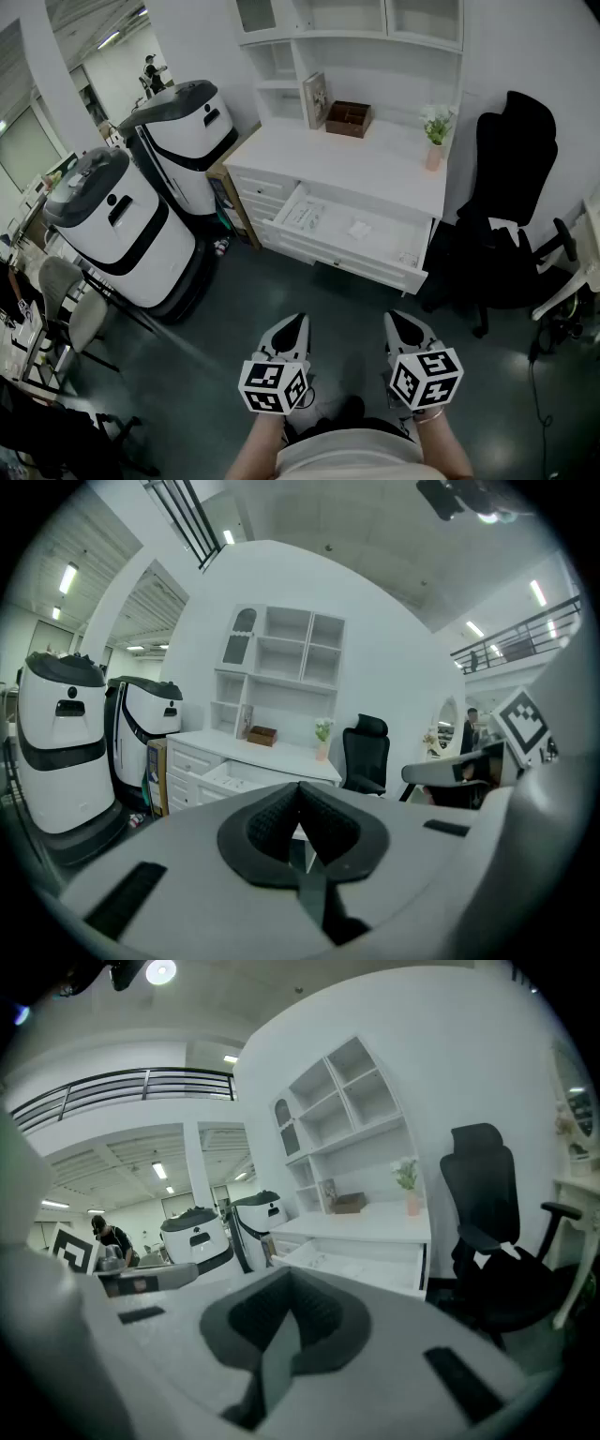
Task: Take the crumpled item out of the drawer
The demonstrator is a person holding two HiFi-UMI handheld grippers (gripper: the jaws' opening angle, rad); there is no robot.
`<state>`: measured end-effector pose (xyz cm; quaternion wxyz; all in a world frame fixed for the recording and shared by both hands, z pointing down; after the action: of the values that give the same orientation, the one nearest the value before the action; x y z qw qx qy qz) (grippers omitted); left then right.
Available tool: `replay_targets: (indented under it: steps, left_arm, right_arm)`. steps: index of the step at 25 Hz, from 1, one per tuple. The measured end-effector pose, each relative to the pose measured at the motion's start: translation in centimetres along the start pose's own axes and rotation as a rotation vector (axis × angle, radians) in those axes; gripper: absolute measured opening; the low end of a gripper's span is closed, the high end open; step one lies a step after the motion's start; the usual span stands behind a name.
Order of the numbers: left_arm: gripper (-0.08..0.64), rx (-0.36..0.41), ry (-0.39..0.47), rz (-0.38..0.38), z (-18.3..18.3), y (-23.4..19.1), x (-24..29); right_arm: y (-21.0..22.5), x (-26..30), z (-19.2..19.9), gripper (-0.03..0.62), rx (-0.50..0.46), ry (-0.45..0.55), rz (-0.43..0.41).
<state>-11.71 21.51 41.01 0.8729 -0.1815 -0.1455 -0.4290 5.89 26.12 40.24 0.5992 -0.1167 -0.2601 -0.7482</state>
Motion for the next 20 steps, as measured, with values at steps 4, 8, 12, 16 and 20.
replay_targets:
  steps: [4,8,12,16,20]
  left_arm:
    - [-0.006,0.002,-0.004,0.002,-0.1,0.5,0.9]
    - [-0.006,0.007,-0.006,-0.001,-0.2,0.9,1.7]
    - [-0.006,0.004,-0.004,-0.011,-0.3,1.0,2.1]
    - [-0.006,-0.002,-0.003,-0.016,-0.3,1.3,2.4]
    - [-0.006,-0.003,-0.001,-0.02,-0.3,1.7,2.8]
  right_arm:
    - [0.6,0.3,-0.4,0.002,-0.007,0.006,-0.01]
    - [1.1,0.5,-1.0,0.002,0.0,0.037,-0.037]
    - [1.4,0.5,-1.6,0.002,0.002,0.057,-0.057]
    - [1.8,0.2,-1.9,0.002,-0.019,0.065,-0.054]
    - [2.4,0.0,-2.1,0.002,-0.034,0.069,-0.051]
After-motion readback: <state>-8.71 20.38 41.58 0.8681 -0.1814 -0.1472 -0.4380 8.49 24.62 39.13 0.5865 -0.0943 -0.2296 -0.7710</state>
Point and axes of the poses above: the fingertips, and each gripper's own axes: x forward along the fingers, y to its right, z out of its underside, the point moved 2 cm from there along -x, backward along the fingers, and after that the axes turned 11 degrees about -y, right-handed, at the moved point
